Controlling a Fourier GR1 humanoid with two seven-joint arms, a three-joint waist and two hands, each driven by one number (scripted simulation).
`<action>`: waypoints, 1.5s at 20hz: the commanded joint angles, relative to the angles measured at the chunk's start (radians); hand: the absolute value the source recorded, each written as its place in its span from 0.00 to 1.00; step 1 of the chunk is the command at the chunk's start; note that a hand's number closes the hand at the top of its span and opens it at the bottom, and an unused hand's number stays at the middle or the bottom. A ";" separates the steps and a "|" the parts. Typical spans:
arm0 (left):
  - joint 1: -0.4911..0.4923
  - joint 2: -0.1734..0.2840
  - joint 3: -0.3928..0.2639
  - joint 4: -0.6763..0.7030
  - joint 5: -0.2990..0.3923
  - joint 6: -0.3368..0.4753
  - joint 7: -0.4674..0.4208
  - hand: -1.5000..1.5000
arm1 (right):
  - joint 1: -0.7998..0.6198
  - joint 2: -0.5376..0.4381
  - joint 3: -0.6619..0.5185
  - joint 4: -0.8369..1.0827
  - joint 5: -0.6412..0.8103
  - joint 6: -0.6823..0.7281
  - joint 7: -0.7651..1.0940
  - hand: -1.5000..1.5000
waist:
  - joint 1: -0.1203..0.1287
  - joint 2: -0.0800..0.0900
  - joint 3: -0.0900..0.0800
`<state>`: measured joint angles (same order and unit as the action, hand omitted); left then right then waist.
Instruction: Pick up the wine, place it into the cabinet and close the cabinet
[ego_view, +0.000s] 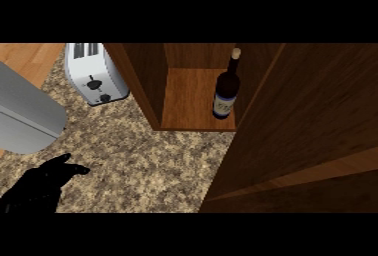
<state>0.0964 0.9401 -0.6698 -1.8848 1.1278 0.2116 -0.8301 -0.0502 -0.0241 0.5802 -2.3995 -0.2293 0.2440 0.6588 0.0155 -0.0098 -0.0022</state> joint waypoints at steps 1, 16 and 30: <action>0.127 0.086 0.091 0.022 0.058 -0.131 -0.065 0.00 | -0.053 0.023 0.202 -0.068 0.132 -0.095 0.071 1.00 | 0.009 -0.004 -0.002; 0.290 0.251 0.293 0.088 0.162 -0.348 -0.102 0.00 | -0.456 0.018 0.350 0.188 0.293 -0.608 -0.005 1.00 | 0.042 -0.004 -0.003; 0.404 0.298 0.442 0.244 0.172 -0.588 -0.133 0.00 | -0.875 0.022 0.019 0.601 0.134 -0.711 -0.065 1.00 | 0.058 0.013 0.000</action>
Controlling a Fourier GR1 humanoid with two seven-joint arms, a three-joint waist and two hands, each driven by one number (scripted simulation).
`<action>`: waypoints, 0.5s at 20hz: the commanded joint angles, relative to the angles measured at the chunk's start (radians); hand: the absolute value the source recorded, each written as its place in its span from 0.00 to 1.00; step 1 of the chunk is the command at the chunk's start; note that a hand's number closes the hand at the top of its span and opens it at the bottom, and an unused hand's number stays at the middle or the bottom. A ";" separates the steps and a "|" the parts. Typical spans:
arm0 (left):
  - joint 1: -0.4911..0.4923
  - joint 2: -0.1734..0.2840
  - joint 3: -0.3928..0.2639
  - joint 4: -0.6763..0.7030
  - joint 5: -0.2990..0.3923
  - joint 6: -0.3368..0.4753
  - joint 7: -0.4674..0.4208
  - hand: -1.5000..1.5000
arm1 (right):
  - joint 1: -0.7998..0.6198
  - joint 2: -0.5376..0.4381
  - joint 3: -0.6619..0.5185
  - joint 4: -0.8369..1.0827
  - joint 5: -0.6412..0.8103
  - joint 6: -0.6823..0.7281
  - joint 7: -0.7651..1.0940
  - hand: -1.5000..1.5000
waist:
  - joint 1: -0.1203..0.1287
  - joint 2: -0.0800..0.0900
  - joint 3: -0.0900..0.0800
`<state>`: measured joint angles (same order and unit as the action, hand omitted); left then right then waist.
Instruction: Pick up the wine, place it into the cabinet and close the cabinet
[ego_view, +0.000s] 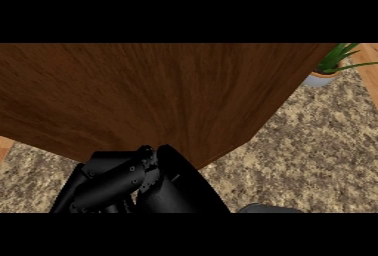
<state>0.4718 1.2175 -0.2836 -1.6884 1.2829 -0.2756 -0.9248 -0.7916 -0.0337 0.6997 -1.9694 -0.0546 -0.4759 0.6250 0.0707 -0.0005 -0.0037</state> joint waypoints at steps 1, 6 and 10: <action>0.028 0.013 0.049 0.038 0.011 -0.107 -0.021 0.00 | -0.165 0.032 -0.116 0.219 -0.085 0.012 -0.067 1.00 | -0.003 0.005 0.002; 0.046 -0.014 0.081 0.041 -0.013 -0.120 -0.012 0.00 | -0.314 0.033 -0.195 0.449 -0.227 0.069 -0.175 1.00 | 0.005 0.007 0.002; 0.061 -0.010 0.128 0.081 -0.007 -0.177 0.009 0.00 | -0.364 0.033 -0.282 0.614 -0.314 0.263 -0.256 1.00 | 0.003 0.011 0.002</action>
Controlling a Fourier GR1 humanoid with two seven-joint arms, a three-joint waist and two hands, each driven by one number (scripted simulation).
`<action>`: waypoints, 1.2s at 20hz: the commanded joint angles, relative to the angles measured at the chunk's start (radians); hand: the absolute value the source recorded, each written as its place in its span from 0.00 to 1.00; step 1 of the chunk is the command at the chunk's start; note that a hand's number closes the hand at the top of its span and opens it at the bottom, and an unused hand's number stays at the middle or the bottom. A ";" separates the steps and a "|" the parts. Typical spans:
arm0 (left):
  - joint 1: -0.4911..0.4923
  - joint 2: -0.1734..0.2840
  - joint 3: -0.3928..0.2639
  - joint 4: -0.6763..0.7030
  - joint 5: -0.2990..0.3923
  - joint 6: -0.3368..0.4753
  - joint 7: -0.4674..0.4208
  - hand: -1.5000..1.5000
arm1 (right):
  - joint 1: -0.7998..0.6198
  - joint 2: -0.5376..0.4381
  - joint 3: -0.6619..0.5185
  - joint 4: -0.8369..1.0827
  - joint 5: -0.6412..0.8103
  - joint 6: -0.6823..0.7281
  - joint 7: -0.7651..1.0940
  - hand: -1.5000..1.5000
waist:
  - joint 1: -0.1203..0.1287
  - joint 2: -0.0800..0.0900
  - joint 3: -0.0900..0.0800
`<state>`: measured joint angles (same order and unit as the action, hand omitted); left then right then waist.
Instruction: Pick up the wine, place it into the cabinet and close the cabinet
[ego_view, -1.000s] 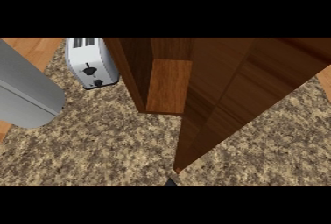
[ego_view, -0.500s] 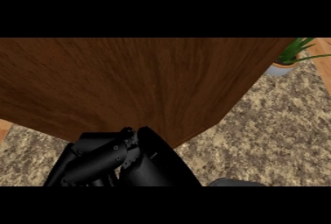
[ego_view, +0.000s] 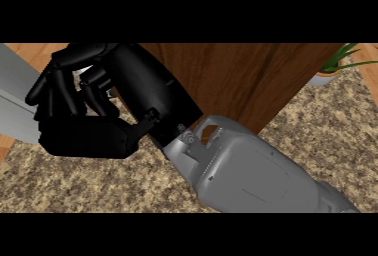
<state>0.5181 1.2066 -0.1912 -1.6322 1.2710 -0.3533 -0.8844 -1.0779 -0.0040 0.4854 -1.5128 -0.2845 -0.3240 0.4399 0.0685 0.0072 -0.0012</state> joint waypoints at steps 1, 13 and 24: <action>0.016 0.000 0.037 -0.020 0.018 -0.044 -0.015 0.00 | -0.073 -0.016 -0.098 0.132 -0.153 0.210 -0.002 1.00 | -0.004 0.002 0.002; 0.036 -0.051 0.102 0.022 -0.027 -0.095 0.023 0.00 | -0.127 0.004 -0.036 0.467 -0.419 0.736 0.105 1.00 | -0.014 -0.001 0.001; 0.065 -0.096 0.204 0.076 -0.028 -0.178 0.106 0.00 | -0.154 0.002 -0.146 0.712 -0.524 0.907 -0.025 1.00 | -0.030 -0.002 0.001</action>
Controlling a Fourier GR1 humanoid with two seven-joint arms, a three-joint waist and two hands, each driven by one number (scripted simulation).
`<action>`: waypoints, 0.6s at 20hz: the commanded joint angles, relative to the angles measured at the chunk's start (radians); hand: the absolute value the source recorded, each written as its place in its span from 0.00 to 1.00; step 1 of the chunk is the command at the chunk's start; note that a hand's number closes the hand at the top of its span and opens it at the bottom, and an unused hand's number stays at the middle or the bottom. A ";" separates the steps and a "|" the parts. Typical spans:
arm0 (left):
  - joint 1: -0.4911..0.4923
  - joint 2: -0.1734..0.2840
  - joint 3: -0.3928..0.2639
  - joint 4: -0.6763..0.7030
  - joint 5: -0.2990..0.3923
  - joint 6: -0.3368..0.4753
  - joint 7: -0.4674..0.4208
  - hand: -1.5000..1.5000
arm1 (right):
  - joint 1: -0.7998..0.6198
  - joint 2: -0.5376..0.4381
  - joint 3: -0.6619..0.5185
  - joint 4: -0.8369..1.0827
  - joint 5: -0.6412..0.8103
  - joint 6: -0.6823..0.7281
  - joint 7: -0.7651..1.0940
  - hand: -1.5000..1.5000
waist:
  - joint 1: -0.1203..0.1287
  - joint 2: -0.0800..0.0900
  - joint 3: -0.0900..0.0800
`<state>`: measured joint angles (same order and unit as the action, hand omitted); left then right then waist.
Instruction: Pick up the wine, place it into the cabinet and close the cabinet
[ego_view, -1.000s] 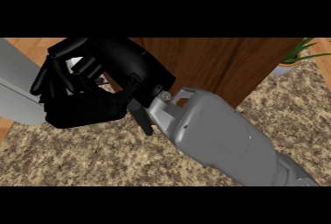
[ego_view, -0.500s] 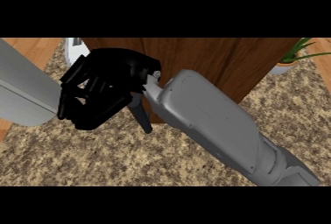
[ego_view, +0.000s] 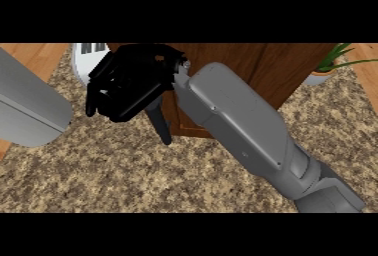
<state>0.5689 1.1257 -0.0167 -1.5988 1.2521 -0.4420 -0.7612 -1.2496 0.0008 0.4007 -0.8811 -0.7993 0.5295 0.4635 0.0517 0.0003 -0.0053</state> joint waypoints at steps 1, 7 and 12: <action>-0.003 -0.041 0.020 -0.008 -0.031 -0.032 -0.017 0.00 | 0.006 -0.001 -0.010 0.092 -0.006 0.008 -0.087 1.00 | -0.007 0.005 0.005; 0.006 -0.048 0.077 0.043 -0.018 -0.094 0.010 0.00 | -0.020 -0.045 -0.093 0.165 -0.040 0.034 -0.086 1.00 | -0.010 0.003 0.005; -0.026 -0.075 0.062 0.031 -0.043 -0.068 0.038 0.00 | -0.043 -0.095 -0.103 0.243 0.050 -0.022 -0.206 1.00 | 0.001 0.018 0.003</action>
<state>0.5517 1.0682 0.0393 -1.5740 1.2207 -0.4707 -0.6987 -1.2846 0.0002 0.3799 -0.7535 -0.7864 0.5688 0.3352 0.0613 -0.0166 -0.0169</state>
